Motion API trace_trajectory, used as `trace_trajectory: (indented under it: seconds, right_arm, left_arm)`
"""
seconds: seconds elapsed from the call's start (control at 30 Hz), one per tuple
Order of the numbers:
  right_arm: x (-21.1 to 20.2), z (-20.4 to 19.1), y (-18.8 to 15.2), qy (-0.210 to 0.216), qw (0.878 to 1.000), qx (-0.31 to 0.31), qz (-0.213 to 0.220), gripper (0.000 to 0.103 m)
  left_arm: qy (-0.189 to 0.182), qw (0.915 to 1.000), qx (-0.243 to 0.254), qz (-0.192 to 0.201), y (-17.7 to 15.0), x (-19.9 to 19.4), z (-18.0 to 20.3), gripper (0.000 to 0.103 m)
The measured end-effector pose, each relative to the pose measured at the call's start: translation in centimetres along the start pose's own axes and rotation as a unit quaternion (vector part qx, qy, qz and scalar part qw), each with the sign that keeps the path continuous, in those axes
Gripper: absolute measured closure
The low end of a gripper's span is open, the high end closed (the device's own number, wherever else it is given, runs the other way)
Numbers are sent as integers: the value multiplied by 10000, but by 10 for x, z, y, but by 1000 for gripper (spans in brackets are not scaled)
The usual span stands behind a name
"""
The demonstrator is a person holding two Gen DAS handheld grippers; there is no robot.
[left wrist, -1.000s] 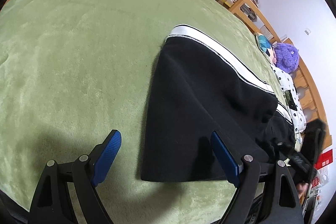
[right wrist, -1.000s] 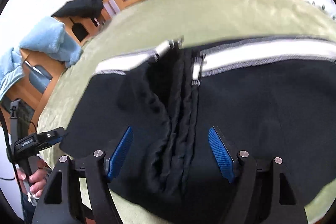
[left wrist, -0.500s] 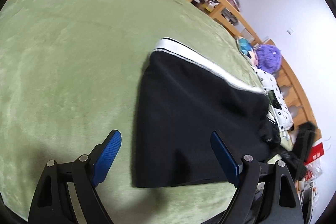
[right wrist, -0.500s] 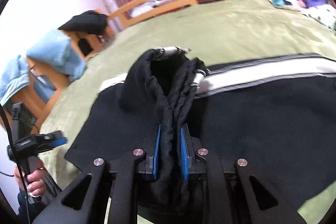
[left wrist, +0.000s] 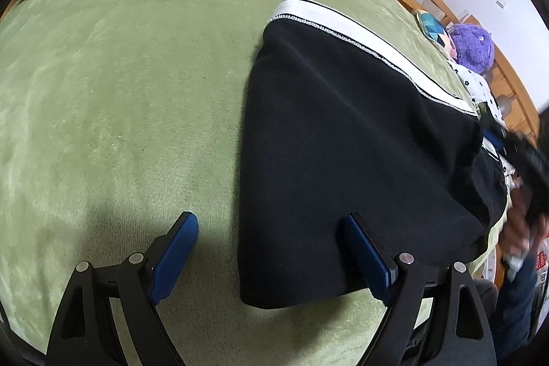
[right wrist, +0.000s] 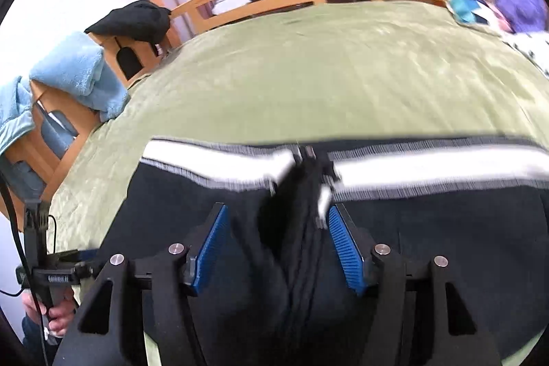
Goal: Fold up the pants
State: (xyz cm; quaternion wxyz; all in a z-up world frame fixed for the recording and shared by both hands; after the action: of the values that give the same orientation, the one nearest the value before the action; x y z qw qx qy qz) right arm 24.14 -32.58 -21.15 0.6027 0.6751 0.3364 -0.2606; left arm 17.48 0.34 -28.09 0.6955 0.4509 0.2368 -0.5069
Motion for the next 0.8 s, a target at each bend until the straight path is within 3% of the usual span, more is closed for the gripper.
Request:
trace_trajectory:
  seconds: [0.1, 0.17, 0.27, 0.37, 0.53, 0.6, 0.63, 0.67, 0.73, 0.8]
  right_arm:
    - [40, -2, 24, 81, 9994, 110, -317, 45]
    - [64, 3, 29, 10, 9981, 124, -600, 76]
    - [68, 12, 42, -31, 9991, 22, -430, 87]
    - [56, 20, 52, -22, 9999, 135, -21, 88]
    - [87, 21, 30, -614, 9966, -222, -511, 86]
    - [71, 25, 32, -530, 9971, -109, -529, 74]
    - [59, 31, 28, -545, 9972, 27, -513, 58]
    - [43, 38, 28, -494, 9979, 192, -384, 52]
    - [12, 39, 17, -304, 9987, 402, -118, 52]
    - [-8, 28, -6, -105, 9993, 245, -274, 52]
  left_arm:
    - [30, 10000, 84, 7, -1, 1, 4, 14]
    - [108, 9998, 175, -32, 0, 5, 8, 14]
    - [118, 9997, 189, -84, 3, 9, 15, 12]
    - [115, 9997, 201, -114, 5, 14, 21, 11]
    - [190, 9994, 243, -139, 6, 16, 24, 10]
    - [200, 9994, 248, -149, 9, 14, 27, 10]
    - [181, 9995, 221, -134, 10, 12, 28, 11]
    - [131, 9997, 181, -96, 11, 10, 29, 11]
    - [65, 9998, 162, -39, 13, 7, 31, 11]
    - [71, 9998, 172, -35, 12, 6, 33, 11]
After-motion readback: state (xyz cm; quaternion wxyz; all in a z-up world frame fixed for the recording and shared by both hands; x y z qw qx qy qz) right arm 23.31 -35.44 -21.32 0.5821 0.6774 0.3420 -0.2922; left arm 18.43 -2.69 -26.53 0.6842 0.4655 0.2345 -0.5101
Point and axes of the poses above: each gripper's, at about its wrist camera, not at the fingertips, and x roughly the way its jaws point, z to its right, y to its top, the point moved 6 cm from there along x, roughly the way its jaws point, and after that the axes turned 10 degrees about -y, right-handed, at the moved point
